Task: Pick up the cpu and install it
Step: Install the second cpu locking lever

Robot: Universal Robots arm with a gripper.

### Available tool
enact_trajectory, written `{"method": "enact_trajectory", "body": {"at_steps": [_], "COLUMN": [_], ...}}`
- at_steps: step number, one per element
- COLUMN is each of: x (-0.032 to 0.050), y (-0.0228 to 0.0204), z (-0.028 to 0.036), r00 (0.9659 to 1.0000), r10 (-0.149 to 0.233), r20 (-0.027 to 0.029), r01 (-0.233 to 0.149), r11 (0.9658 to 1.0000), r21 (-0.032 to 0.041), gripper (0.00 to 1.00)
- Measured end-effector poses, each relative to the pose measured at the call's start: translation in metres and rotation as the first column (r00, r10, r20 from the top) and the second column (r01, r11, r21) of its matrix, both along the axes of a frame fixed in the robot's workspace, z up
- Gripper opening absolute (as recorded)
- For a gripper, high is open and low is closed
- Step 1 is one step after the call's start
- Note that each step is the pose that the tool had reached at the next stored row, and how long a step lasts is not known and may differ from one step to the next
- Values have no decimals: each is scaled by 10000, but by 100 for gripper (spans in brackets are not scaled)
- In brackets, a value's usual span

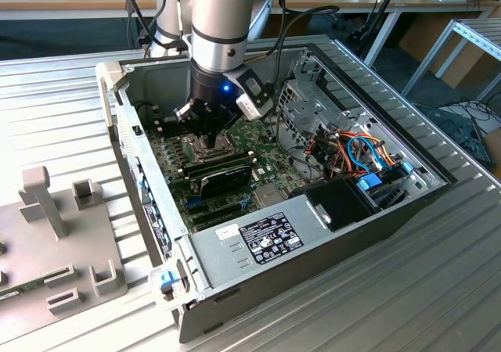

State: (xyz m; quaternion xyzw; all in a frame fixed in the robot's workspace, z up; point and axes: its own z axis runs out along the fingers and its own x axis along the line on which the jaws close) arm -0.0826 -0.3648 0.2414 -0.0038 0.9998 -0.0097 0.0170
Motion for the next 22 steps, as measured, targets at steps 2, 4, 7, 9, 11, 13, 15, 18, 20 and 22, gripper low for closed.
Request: {"method": "enact_trajectory", "body": {"at_steps": [2,4,7,9,11,13,15,18,20,22], "x": [-8,-19,-24,-30,-36,-41,-41,-42,-45,-48], "y": [0,0,0,0,0,-1,0,0,2,3], "z": [-3,-9,-16,-30,-46,-64,-67,-75,-87,-98], "r00": [10000,10000,10000,10000,10000,10000,10000,10000,10000,10000], "r10": [1,0,1,0,0,1,1,0,0,1], "r20": [-1,-1,0,-1,-1,-1,-3,1,0,-1], "r01": [-1,0,-1,0,0,-1,-1,0,0,-1], "r11": [10000,10000,10000,10000,10000,10000,10000,10000,10000,10000], "r21": [0,0,1,-6,-7,-9,-11,-5,-8,-9], "gripper": [11,11,11,11,11,11,11,11,11,11]}}
